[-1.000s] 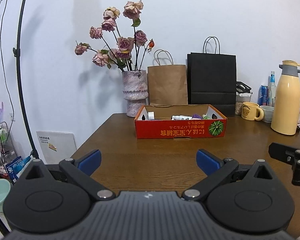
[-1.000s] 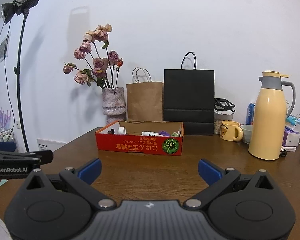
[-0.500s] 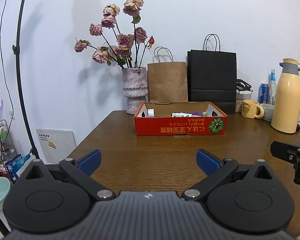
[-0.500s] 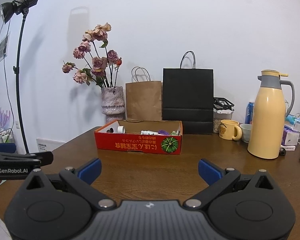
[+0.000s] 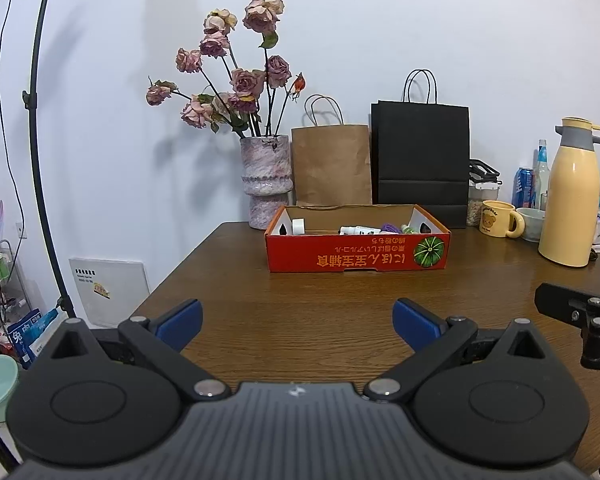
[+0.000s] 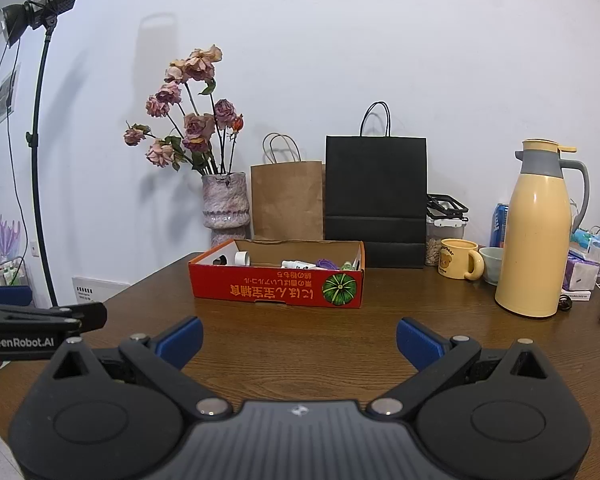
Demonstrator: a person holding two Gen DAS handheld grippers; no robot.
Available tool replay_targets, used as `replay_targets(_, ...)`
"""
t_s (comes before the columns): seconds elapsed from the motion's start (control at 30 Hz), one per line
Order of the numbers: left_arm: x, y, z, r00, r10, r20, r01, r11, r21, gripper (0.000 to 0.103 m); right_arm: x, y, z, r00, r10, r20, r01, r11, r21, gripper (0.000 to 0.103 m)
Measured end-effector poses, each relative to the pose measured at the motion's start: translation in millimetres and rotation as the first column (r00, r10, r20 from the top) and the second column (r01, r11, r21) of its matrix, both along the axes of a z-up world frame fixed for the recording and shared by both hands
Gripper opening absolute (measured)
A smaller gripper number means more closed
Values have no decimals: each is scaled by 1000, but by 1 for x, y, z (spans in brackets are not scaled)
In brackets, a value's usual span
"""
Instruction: Organize rigid objects
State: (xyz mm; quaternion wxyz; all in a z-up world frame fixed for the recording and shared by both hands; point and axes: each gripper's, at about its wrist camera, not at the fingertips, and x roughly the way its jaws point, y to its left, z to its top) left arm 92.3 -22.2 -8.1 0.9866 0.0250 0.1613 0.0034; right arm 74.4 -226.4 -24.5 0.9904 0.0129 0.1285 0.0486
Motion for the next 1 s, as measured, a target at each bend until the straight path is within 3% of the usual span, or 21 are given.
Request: replay_targets(1.0,-3,1,1,999,-32,8,32,999,-10,103,0,2,-2,1000,1,0,-1,1000,-4,103)
